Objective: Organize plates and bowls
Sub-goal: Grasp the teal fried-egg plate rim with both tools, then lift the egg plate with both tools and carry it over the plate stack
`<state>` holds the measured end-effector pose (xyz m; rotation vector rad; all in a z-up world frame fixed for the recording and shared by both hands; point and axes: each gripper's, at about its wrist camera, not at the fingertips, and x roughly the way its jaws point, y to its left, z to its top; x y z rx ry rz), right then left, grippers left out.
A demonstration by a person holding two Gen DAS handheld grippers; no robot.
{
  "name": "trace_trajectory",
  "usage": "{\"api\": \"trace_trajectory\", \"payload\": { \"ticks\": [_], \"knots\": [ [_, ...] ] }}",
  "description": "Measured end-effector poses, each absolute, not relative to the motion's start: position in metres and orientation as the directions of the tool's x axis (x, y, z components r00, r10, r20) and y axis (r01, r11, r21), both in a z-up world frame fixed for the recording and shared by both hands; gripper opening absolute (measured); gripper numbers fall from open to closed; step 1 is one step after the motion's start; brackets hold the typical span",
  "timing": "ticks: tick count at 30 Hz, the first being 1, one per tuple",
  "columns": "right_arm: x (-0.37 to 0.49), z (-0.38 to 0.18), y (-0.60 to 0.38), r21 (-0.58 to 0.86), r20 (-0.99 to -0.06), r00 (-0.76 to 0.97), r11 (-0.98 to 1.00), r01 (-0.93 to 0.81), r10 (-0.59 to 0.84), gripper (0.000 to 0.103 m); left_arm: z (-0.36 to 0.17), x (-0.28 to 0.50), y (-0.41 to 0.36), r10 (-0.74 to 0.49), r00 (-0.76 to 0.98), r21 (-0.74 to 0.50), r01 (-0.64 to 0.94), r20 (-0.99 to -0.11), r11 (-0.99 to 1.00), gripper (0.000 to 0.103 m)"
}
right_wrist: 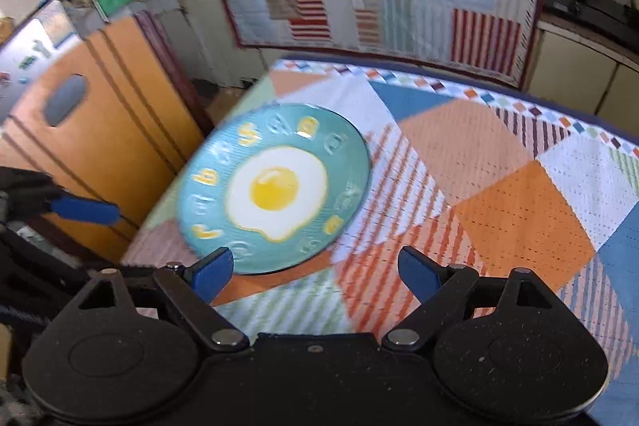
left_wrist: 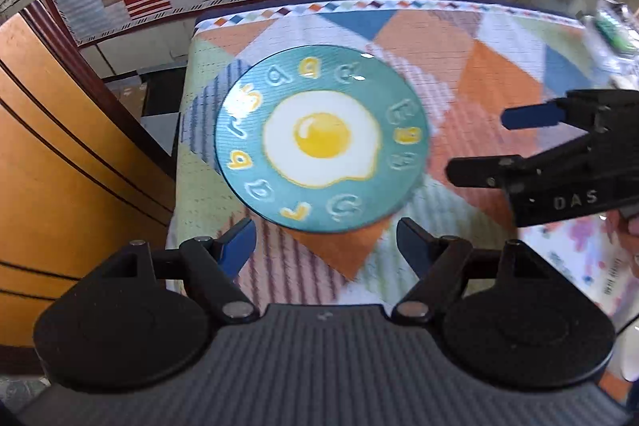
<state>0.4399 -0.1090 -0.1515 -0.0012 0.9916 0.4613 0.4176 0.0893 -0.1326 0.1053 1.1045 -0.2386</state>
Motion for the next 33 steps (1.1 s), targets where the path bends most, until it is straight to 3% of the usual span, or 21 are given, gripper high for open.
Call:
{"api": "trace_trajectory", "payload": {
  "ticks": [8, 18, 21, 22, 23, 28, 33],
  "knots": [
    [0.474, -0.185, -0.12, 0.331, -0.802, 0.438, 0.913, -0.24, 0.406, 0.091, -0.172, 0.445, 0.1, -0.03, 0.442, 0.048, 0.165, -0.897, 0.985, 0.077],
    [0.491, -0.212, -0.122, 0.408, -0.784, 0.427, 0.893, -0.193, 0.45, 0.077, -0.204, 0.456, 0.111, -0.114, 0.429, -0.076, 0.105, -0.896, 0.992, 0.074],
    [0.496, -0.215, -0.119, 0.422, -0.77, 0.427, 0.881, -0.214, 0.473, 0.064, -0.21, 0.46, 0.118, -0.15, 0.446, -0.126, 0.084, -0.882, 0.989, 0.067],
    [0.498, -0.217, -0.118, 0.436, -0.769, 0.411, 0.872, -0.223, 0.49, 0.043, -0.209, 0.46, 0.119, -0.146, 0.463, -0.126, 0.075, -0.874, 0.989, 0.055],
    [0.501, -0.22, -0.115, 0.441, -0.776, 0.386, 0.867, -0.233, 0.499, 0.018, -0.209, 0.459, 0.12, -0.146, 0.476, -0.123, 0.079, -0.867, 0.989, 0.051],
    [0.502, -0.222, -0.115, 0.445, -0.767, 0.396, 0.863, -0.238, 0.505, 0.019, -0.208, 0.458, 0.127, -0.16, 0.492, -0.15, 0.059, -0.856, 0.987, 0.038],
    [0.502, -0.221, -0.114, 0.423, -0.77, 0.398, 0.866, -0.267, 0.499, 0.019, -0.207, 0.458, 0.134, -0.173, 0.487, -0.177, 0.038, -0.856, 0.983, 0.031]
  ]
}}
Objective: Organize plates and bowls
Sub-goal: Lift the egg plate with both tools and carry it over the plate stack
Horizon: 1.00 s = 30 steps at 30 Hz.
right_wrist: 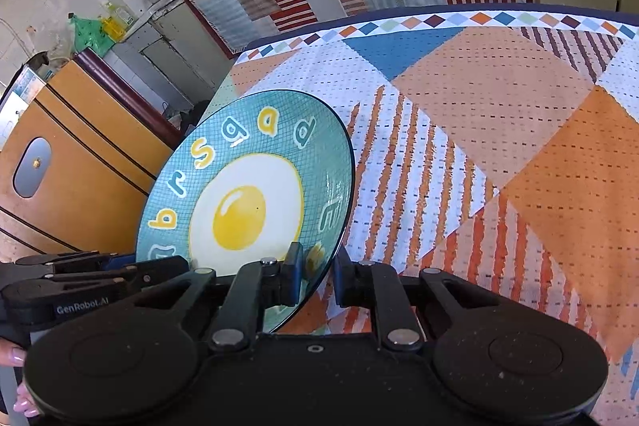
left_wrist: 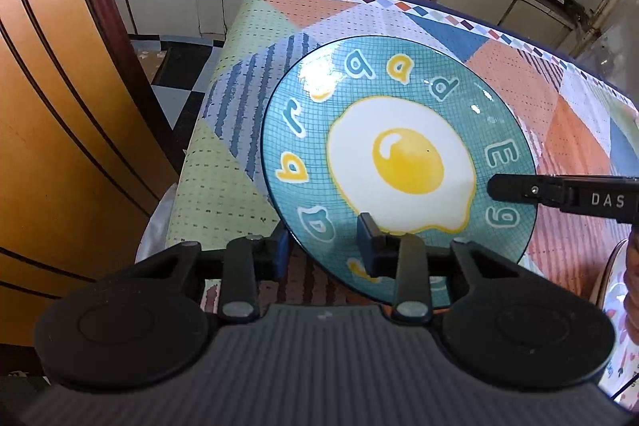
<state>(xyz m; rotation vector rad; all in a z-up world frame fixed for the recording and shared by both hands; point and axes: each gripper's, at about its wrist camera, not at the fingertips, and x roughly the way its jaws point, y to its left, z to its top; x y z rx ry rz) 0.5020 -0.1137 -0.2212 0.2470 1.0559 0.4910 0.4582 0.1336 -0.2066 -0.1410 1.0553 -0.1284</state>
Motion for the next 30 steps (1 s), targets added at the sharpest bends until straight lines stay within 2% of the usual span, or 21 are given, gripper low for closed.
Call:
{"api": "trace_trajectory", "payload": {
  "ticks": [3, 8, 13, 30],
  "knots": [
    [0.491, -0.219, -0.108, 0.384, -0.769, 0.402, 0.862, -0.33, 0.497, 0.02, -0.204, 0.454, 0.135, -0.166, 0.481, -0.173, 0.032, -0.861, 0.984, 0.031],
    [0.479, -0.206, -0.112, 0.379, -0.769, 0.387, 0.851, -0.364, 0.508, 0.02, -0.193, 0.439, 0.139, -0.217, 0.458, -0.221, 0.045, -0.862, 0.974, 0.03],
    [0.46, -0.19, -0.12, 0.375, -0.765, 0.39, 0.847, -0.377, 0.513, 0.021, -0.175, 0.417, 0.13, -0.224, 0.477, -0.212, 0.08, -0.85, 0.974, 0.03],
    [0.349, -0.099, -0.161, 0.282, -0.73, 0.493, 0.866, -0.413, 0.472, 0.023, -0.09, 0.322, 0.094, -0.321, 0.508, -0.244, 0.215, -0.799, 0.946, 0.03]
  ]
}}
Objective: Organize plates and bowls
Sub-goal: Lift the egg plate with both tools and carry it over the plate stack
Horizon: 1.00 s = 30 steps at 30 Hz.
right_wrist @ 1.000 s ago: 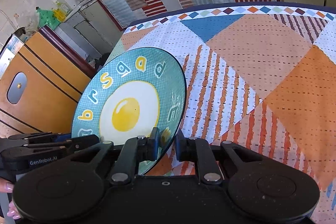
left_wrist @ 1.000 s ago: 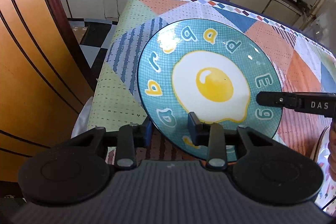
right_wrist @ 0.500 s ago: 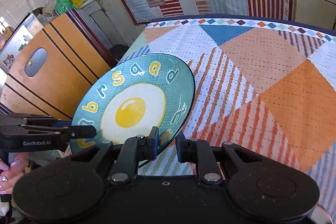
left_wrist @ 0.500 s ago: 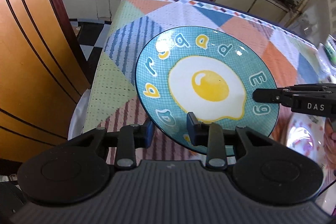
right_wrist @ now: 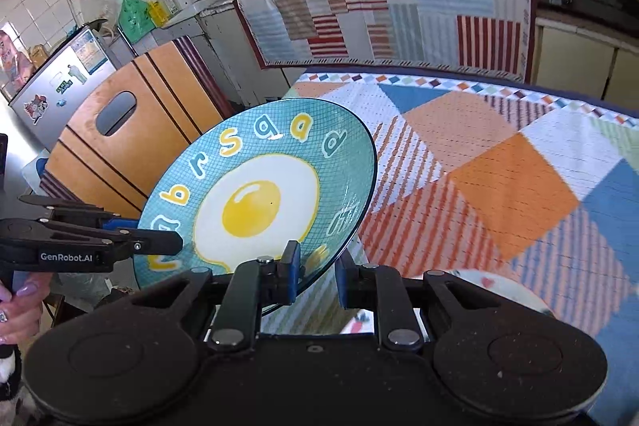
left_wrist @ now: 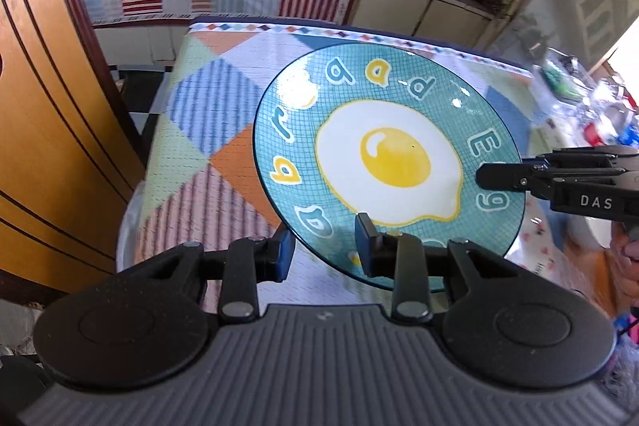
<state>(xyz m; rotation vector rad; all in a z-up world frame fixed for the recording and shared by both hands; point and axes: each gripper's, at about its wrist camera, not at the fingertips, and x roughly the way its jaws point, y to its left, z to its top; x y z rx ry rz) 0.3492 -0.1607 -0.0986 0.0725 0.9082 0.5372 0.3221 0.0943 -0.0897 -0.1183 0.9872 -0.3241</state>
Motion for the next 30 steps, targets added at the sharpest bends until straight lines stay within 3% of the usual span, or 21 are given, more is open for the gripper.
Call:
{"api": "trace_trajectory", "payload": {
  "ticks": [14, 30],
  "knots": [
    [0.278, -0.069, -0.215, 0.226, -0.706, 0.586, 0.911, -0.345, 0.398, 0.023, -0.063, 0.271, 0.036, -0.403, 0.477, -0.255, 0.346, -0.781, 0.903, 0.03],
    [0.244, -0.104, -0.27, 0.243, -0.762, 0.565, 0.949, -0.203, 0.316, 0.024, -0.104, 0.269, -0.029, -0.43, 0.357, -0.271, 0.416, -0.829, 0.868, 0.03]
  ]
}}
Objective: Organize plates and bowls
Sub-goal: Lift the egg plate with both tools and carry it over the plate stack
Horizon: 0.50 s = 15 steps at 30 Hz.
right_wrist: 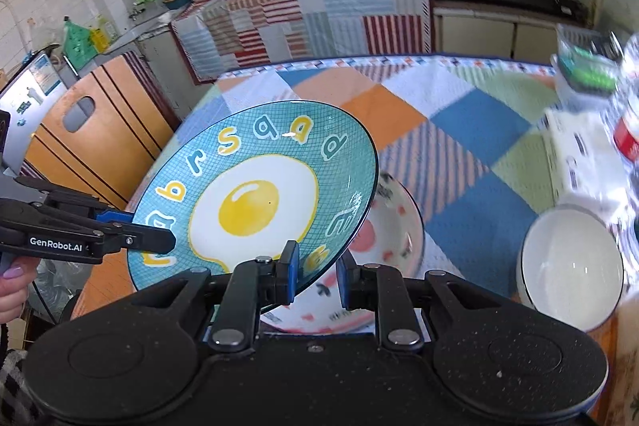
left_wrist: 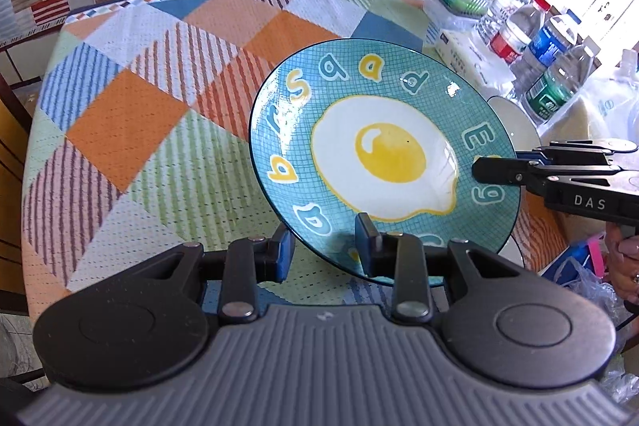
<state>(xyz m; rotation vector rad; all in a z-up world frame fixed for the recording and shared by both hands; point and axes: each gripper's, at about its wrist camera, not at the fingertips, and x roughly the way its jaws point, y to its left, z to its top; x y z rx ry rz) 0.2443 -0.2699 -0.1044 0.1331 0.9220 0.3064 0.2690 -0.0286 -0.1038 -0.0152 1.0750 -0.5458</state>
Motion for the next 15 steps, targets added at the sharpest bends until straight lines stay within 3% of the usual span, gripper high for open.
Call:
{"api": "trace_trajectory", "payload": {
  "ticks": [15],
  "knots": [
    [0.257, -0.153, -0.286, 0.201, -0.825, 0.492, 0.959, -0.202, 0.276, 0.024, -0.156, 0.282, -0.05, -0.412, 0.258, -0.309, 0.361, -0.874, 0.88, 0.03]
  ]
}}
